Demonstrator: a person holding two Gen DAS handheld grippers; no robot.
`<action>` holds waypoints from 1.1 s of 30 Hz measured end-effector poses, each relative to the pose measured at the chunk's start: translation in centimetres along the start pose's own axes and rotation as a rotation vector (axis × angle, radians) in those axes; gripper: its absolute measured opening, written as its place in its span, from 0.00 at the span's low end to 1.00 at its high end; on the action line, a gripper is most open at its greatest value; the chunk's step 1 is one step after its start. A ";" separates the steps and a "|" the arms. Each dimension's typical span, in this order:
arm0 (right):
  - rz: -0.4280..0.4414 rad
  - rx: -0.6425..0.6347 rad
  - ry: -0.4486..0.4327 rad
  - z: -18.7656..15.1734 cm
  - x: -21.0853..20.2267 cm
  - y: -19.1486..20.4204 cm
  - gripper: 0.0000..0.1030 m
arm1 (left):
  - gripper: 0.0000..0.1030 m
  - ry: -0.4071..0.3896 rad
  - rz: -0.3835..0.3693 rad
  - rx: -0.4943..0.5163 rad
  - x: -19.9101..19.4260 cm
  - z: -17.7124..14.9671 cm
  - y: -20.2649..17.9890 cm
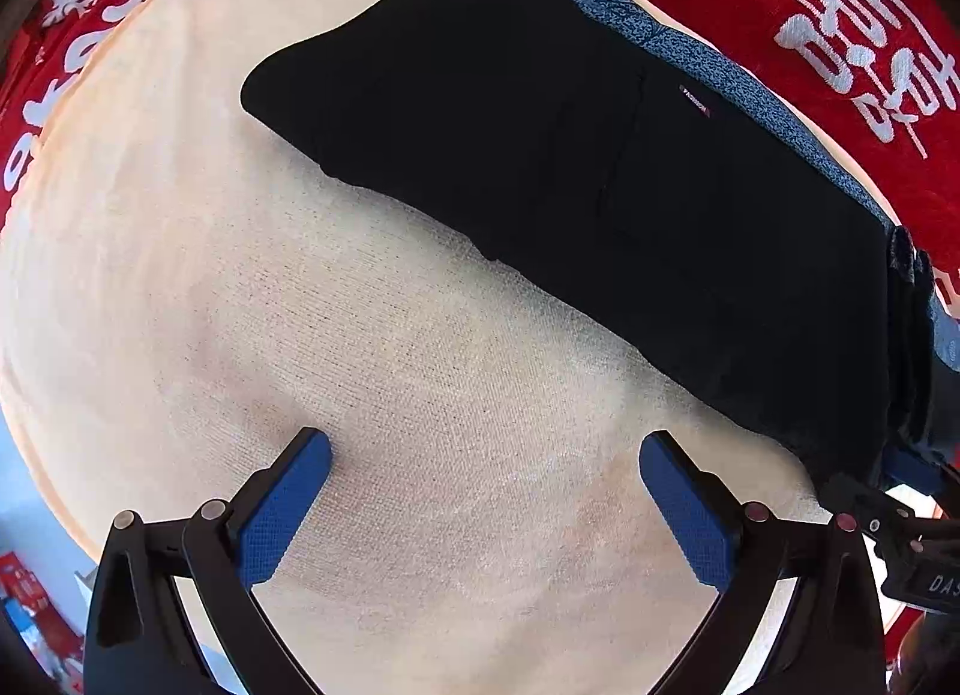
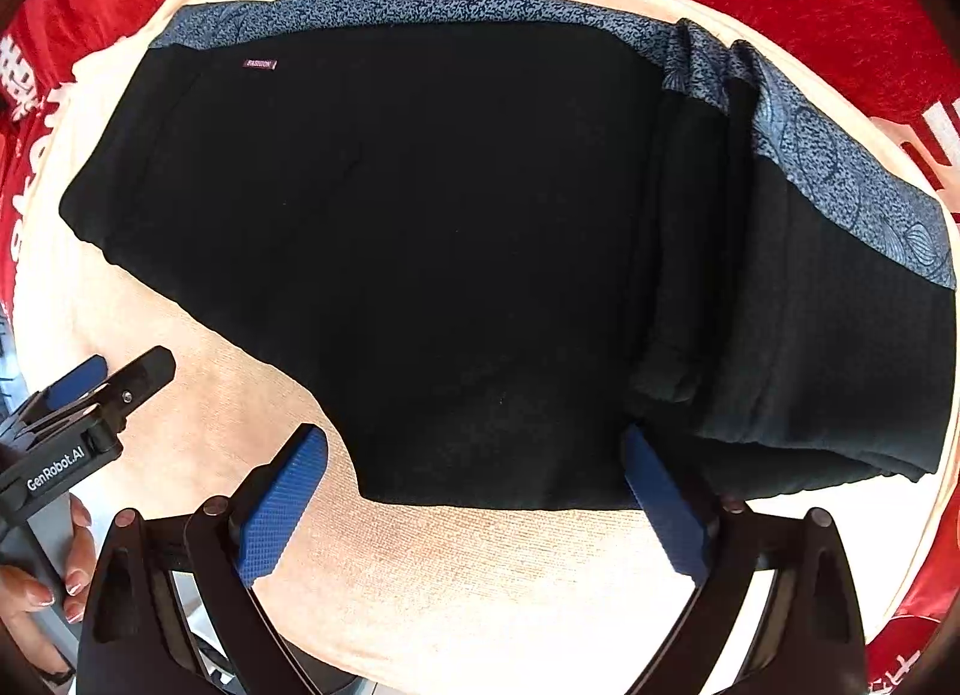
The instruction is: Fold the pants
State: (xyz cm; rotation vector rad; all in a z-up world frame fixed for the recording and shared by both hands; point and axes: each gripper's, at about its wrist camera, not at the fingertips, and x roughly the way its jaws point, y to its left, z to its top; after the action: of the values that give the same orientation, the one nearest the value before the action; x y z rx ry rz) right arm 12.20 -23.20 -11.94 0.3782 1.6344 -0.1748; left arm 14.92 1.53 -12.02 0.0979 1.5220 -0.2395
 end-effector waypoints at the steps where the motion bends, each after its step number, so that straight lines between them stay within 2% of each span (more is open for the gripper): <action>1: 0.001 0.007 0.002 0.2 -0.1 0.1 0.96 | 1.00 0.000 -0.002 0.006 -0.2 -0.1 0.5; 3: 0.021 0.036 -0.009 0.0 -0.8 -0.9 0.96 | 1.00 0.000 -0.004 0.011 -0.4 -0.2 0.4; 7: 0.214 0.148 -0.105 0.2 -3.0 -2.2 0.96 | 1.00 0.004 -0.015 0.007 -0.5 -0.3 0.8; 9: 0.279 0.207 -0.096 0.2 -2.5 -2.9 0.96 | 1.00 0.005 -0.025 -0.001 -0.6 -0.2 1.2; 11: 0.311 0.267 -0.048 0.1 -1.2 -4.1 0.96 | 1.00 -0.004 -0.069 -0.027 -1.5 0.3 2.0; 14: 0.370 0.319 -0.078 -0.5 -0.8 -4.8 0.96 | 1.00 -0.048 -0.127 -0.075 -2.8 1.1 3.8; 20: 0.363 0.294 -0.087 -0.9 -0.4 -4.8 0.97 | 1.00 -0.083 -0.233 -0.129 -3.2 3.5 6.9; 24: 0.348 0.257 -0.098 -1.0 -0.3 -4.1 0.98 | 1.00 -0.079 -0.371 -0.206 -3.0 4.6 8.4; 28: 0.359 0.245 -0.102 -1.2 -0.6 -4.7 0.98 | 1.00 -0.071 -0.578 -0.330 -1.5 5.1 8.6; 30: 0.366 0.246 -0.104 -1.2 -0.5 -4.6 0.98 | 1.00 -0.075 -0.612 -0.337 -1.1 5.6 8.1; 33: 0.369 0.246 -0.106 -1.3 -0.6 -4.8 0.98 | 1.00 -0.090 -0.607 -0.329 -0.4 6.3 7.1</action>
State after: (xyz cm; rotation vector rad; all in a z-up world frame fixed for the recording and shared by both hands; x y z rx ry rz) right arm 9.38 -27.30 -11.77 0.8366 1.4144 -0.1142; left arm 22.57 7.19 -11.90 -0.6367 1.4494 -0.4626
